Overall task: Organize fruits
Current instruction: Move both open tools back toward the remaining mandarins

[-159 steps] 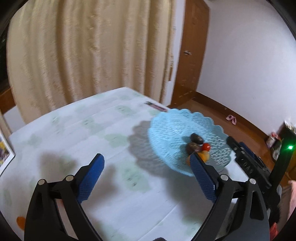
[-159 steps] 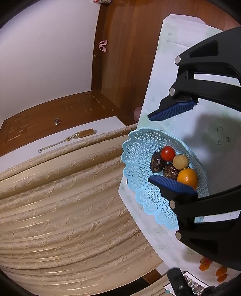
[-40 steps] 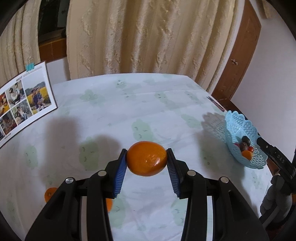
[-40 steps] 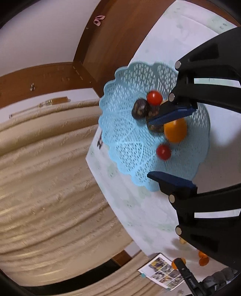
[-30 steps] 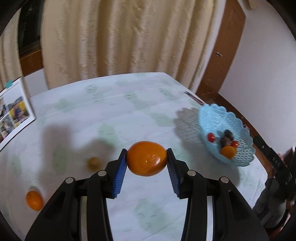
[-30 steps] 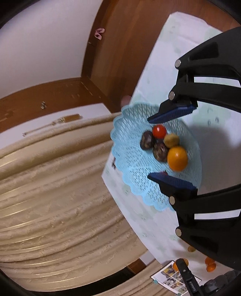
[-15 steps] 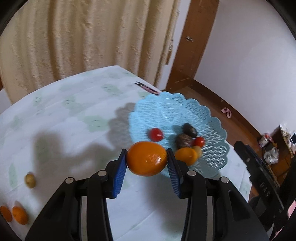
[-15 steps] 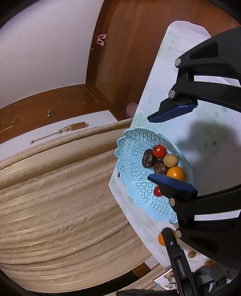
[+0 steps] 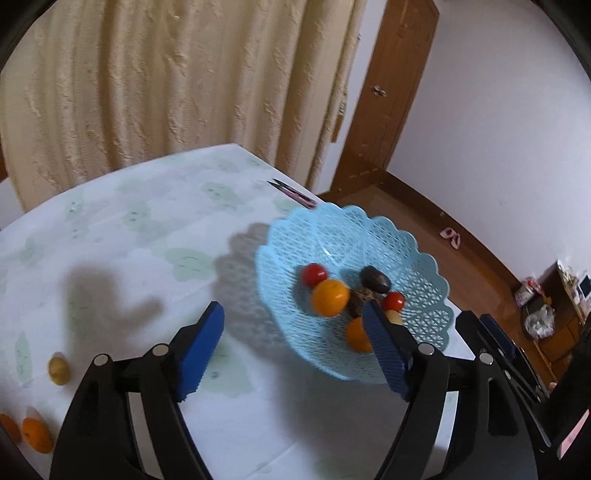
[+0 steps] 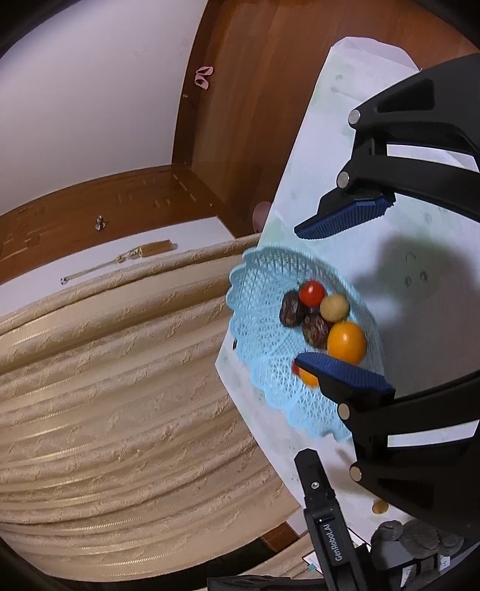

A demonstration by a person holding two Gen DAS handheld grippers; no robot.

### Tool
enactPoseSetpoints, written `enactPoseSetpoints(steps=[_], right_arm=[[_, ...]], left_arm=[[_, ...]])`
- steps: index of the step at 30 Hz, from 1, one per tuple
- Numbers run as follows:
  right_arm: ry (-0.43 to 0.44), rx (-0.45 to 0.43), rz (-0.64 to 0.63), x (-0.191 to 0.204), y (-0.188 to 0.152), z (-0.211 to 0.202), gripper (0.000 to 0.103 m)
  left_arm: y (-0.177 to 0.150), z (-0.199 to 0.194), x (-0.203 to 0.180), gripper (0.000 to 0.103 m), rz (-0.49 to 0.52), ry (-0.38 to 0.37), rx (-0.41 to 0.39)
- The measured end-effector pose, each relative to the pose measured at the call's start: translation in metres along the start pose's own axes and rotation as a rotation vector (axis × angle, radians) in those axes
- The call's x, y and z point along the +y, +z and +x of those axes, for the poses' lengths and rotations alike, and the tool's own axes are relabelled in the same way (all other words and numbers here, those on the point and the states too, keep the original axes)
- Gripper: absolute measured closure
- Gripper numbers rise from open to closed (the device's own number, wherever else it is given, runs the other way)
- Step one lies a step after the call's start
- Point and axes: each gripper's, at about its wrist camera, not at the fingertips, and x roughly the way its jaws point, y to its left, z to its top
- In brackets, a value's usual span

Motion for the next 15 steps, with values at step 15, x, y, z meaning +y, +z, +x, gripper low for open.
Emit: enactPoseSetpoints(steps=[15], right_arm=[[0.197, 0.071, -0.139, 0.102, -0.018, -0.002, 0.026]], left_arm=[[-0.022, -0.066, 0.079, 0.016, -0.061, 0.237, -0.068]])
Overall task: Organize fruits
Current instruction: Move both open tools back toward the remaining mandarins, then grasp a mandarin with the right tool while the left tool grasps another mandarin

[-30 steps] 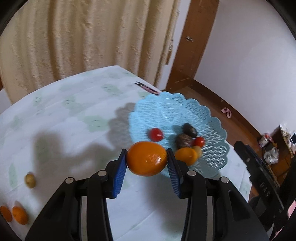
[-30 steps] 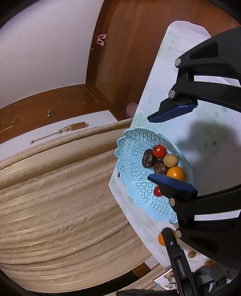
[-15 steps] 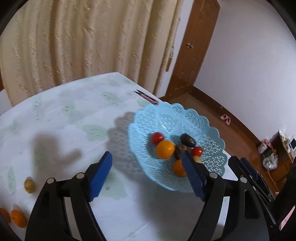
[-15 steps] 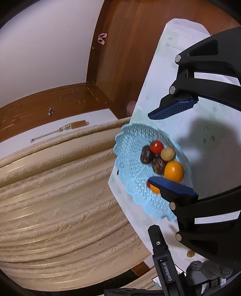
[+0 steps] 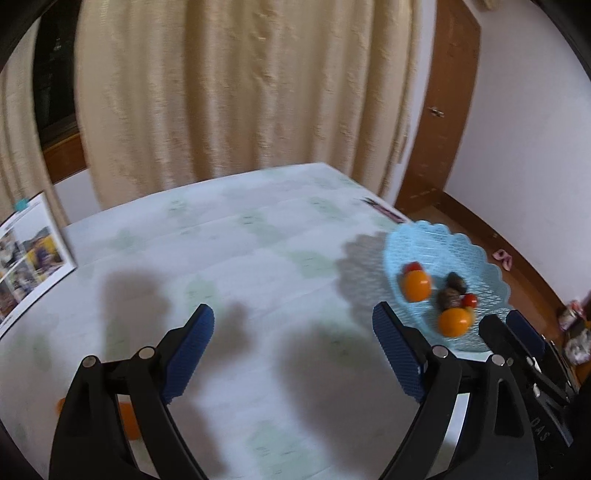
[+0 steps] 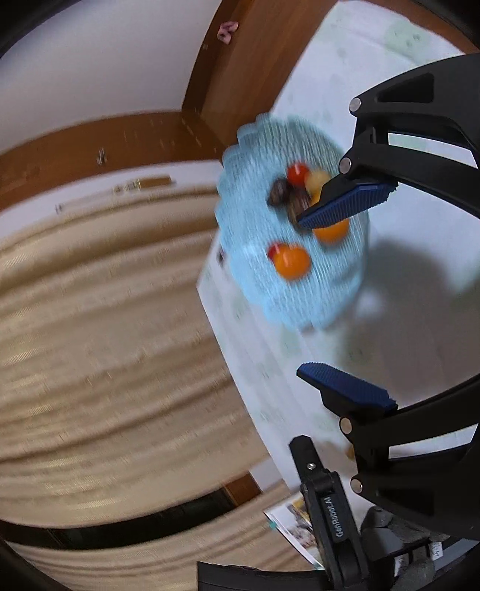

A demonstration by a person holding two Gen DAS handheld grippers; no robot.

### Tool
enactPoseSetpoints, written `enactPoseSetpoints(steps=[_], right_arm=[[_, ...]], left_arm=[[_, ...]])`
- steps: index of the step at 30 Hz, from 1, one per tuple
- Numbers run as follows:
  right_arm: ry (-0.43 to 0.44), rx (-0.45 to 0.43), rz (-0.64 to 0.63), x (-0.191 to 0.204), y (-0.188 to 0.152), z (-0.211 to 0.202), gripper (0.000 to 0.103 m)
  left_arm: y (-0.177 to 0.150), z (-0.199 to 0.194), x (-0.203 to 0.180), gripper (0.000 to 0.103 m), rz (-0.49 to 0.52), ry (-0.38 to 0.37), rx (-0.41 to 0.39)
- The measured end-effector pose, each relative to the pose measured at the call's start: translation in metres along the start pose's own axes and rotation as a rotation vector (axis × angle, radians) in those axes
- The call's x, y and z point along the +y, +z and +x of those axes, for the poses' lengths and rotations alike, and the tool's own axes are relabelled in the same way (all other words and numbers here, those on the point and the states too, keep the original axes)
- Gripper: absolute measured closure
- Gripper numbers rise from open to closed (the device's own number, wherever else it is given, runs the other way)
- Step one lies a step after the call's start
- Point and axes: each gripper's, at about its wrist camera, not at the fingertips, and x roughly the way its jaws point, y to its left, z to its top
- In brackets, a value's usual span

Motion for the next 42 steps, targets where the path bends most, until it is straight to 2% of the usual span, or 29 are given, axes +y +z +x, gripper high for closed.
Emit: enactPoseSetpoints(steps=[10, 17, 23, 28, 32, 35, 39, 42], right_arm=[[0.225, 0.194, -0.180, 0.096, -0.028, 0.029, 0.026], [0.345, 0.313, -0.319, 0.164, -0.055, 0.043, 0.026], [0.402, 0.408, -0.399, 0.206, -0.080, 0.059, 0.026], [0.429, 0.476, -0.442, 0.232, -0.092, 0.080, 0.026], [0.417, 0.507, -0.472, 0.246, -0.101, 0.094, 0.026], [0.411, 0.523, -0.474, 0.253, -0.105, 0.103, 0.036], [0.401, 0.535, -0.490, 0.258, -0.109, 0.111, 0.060], [0.399, 0.534, -0.481, 0.254, -0.108, 0.112, 0.062]], left_arm=[[-0.018, -0.048, 0.091, 0.016, -0.087, 0.143, -0.040], [-0.037, -0.077, 0.144, 0.016, -0.129, 0.240, -0.052], [-0.055, -0.089, 0.181, 0.016, -0.153, 0.316, -0.036], [-0.069, -0.087, 0.207, 0.016, -0.198, 0.342, -0.010], [-0.075, -0.081, 0.219, 0.016, -0.199, 0.357, 0.012], [-0.079, -0.073, 0.229, 0.016, -0.206, 0.372, 0.044], [-0.085, -0.064, 0.240, 0.016, -0.235, 0.380, 0.077], [-0.087, -0.063, 0.239, 0.016, -0.231, 0.363, 0.082]])
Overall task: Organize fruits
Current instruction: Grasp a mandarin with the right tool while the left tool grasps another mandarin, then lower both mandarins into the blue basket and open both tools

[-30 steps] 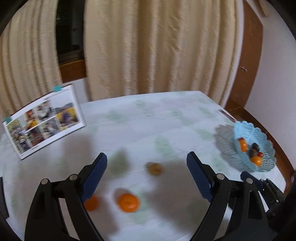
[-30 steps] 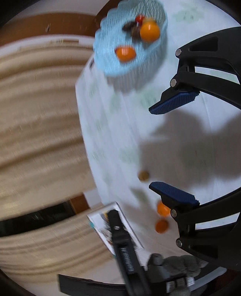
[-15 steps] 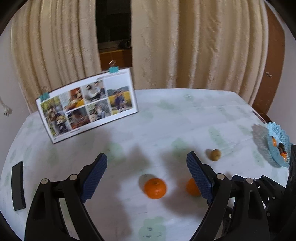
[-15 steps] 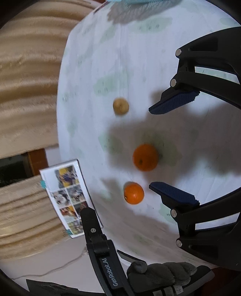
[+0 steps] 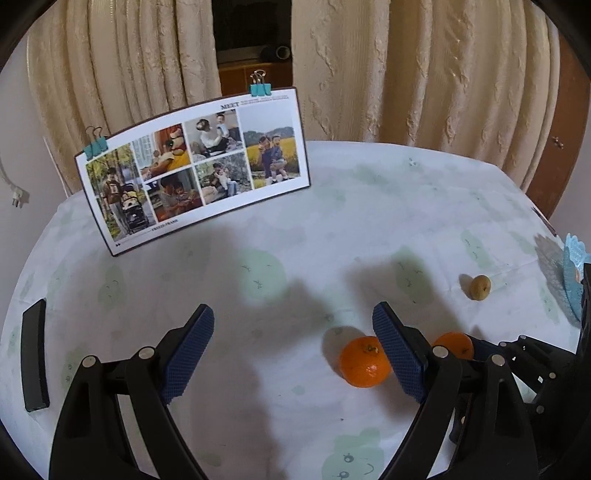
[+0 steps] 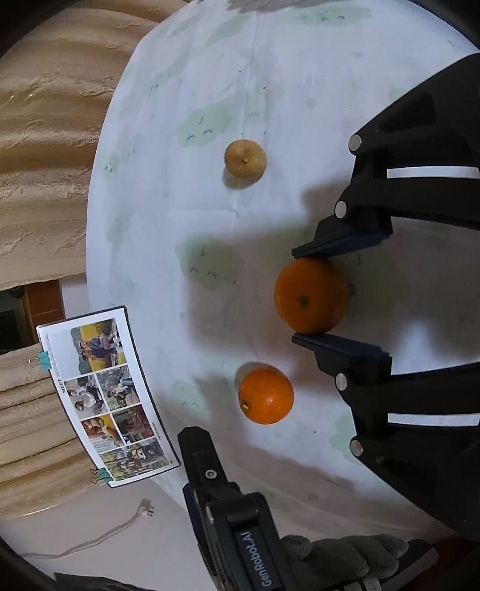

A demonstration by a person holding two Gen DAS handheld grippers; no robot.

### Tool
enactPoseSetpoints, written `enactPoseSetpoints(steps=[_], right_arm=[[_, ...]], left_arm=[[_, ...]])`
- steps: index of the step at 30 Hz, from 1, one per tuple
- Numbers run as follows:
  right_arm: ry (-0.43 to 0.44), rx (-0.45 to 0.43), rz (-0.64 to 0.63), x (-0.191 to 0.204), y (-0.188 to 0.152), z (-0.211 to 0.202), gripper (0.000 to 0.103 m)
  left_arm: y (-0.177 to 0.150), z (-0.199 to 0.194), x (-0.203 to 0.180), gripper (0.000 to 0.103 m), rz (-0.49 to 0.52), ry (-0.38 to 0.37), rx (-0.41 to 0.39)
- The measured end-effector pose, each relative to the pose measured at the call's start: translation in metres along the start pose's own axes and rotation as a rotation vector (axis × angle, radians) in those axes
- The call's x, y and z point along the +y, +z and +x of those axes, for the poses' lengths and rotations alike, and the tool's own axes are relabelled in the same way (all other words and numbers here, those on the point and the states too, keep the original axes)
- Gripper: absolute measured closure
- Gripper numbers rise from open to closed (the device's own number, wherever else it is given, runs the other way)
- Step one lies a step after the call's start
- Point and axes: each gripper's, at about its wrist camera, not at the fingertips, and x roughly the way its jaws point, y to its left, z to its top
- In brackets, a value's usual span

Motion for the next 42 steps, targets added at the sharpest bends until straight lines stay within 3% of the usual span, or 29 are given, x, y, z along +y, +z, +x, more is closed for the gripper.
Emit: enactPoseSetpoints(steps=[8, 15, 21, 23, 27, 33, 42], right_arm=[[-0.065, -0.114, 0.093, -0.038, -0.005, -0.045, 0.062], [-0.137, -0.197, 0.184, -0.077, -0.010, -0.083, 0.062], [-0.175, -0.262, 0.241, -0.102, -0.015, -0.115, 0.062], [-0.189, -0.287, 0.258, -0.110, -0.016, -0.127, 0.062], [-0.220, -0.333, 0.293, -0.127, -0.020, -0.148, 0.062], [-0.287, -0.371, 0.362, -0.164, -0.030, -0.173, 0.062], [-0.354, -0.356, 0.497, -0.229, -0.049, -0.185, 0.062]], left_arm=[[-0.007, 0.006, -0.018, 0.016, 0.044, -0.075, 0.039], [-0.019, 0.018, -0.035, 0.016, 0.092, -0.090, 0.073], [-0.027, 0.033, -0.040, 0.036, 0.111, -0.096, 0.114], [-0.028, 0.037, -0.041, 0.050, 0.108, -0.101, 0.126], [-0.029, 0.038, -0.041, 0.063, 0.101, -0.120, 0.131], [-0.028, 0.030, -0.051, 0.063, 0.120, -0.118, 0.115], [-0.020, 0.007, -0.082, 0.063, 0.163, -0.162, 0.069]])
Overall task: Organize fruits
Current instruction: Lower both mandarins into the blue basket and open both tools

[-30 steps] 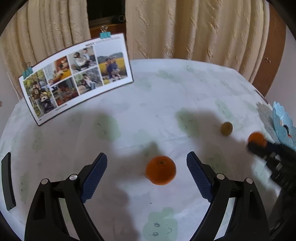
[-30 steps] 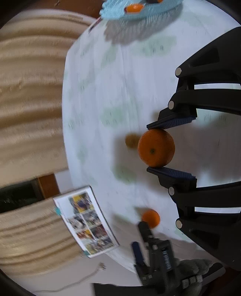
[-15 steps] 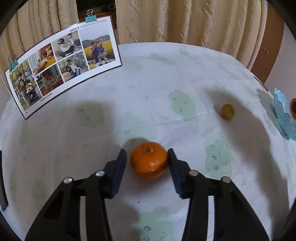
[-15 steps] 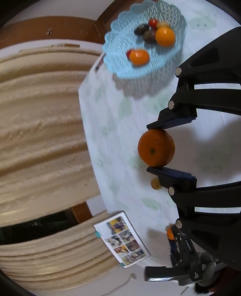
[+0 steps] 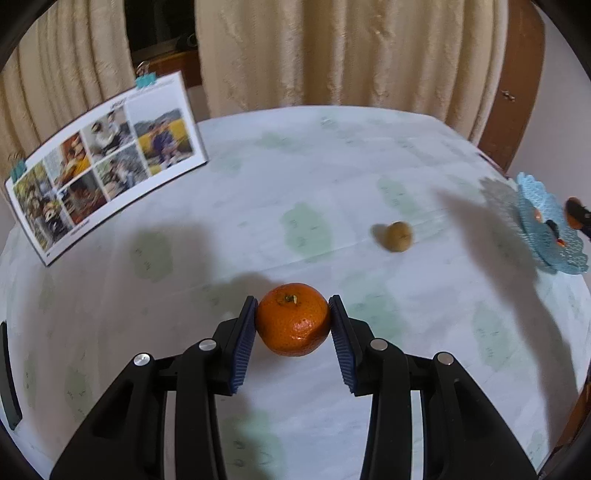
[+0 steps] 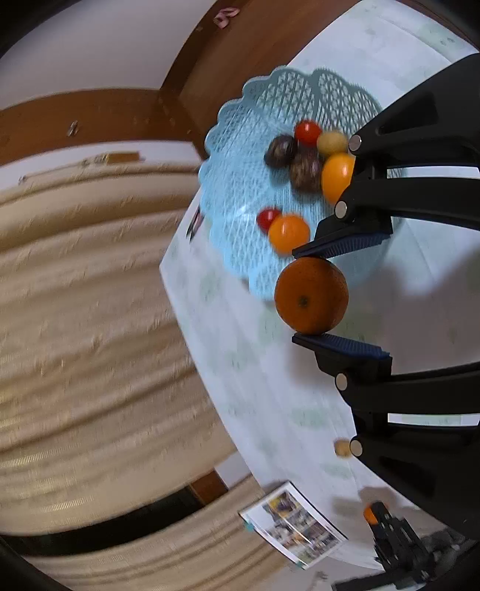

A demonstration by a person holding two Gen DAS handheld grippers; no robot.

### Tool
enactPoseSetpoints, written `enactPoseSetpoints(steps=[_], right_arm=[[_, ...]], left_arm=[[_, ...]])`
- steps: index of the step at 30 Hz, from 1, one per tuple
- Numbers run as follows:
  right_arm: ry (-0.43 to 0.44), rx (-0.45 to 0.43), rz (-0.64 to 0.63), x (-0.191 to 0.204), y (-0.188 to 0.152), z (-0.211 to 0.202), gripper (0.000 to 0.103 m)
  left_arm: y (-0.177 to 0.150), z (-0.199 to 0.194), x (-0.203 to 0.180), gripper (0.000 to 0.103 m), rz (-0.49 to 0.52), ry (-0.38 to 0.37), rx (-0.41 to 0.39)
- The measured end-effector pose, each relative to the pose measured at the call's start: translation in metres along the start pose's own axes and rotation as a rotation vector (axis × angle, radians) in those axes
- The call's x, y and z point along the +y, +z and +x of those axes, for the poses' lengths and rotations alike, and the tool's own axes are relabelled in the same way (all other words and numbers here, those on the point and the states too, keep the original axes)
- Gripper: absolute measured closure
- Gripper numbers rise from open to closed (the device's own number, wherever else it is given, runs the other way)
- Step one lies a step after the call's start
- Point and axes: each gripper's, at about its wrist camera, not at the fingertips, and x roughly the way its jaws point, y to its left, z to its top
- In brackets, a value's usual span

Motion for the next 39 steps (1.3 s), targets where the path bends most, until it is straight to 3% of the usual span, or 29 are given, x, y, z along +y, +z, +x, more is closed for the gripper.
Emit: enactPoseSetpoints(steps=[8, 10, 13, 25, 31, 39], right_arm=[[-0.034, 0.070, 0.054, -0.032, -0.003, 0.029, 0.062], [-0.024, 0.074, 0.077, -0.040, -0.004, 0.029, 0.054], [-0.018, 0.028, 0.102, -0.047, -0.002, 0.016, 0.044], [-0.110, -0.165, 0.165, -0.092, -0.013, -0.057, 0.043], [-0.137, -0.192, 0.160, -0.107, -0.030, -0.077, 0.041], [-0.142, -0.191, 0.173, -0.120, -0.042, -0.080, 0.040]], left_arm=[[0.015, -0.014, -0.043, 0.063, 0.059, -0.053, -0.040], [0.018, -0.017, -0.054, 0.063, 0.074, -0.065, -0.049], [0.024, -0.021, -0.074, 0.063, 0.097, -0.097, -0.058], [0.050, -0.025, -0.188, 0.063, 0.249, -0.258, -0.091], [0.060, -0.013, -0.255, 0.063, 0.313, -0.334, -0.081], [0.072, 0.007, -0.304, 0.063, 0.360, -0.352, -0.085]])
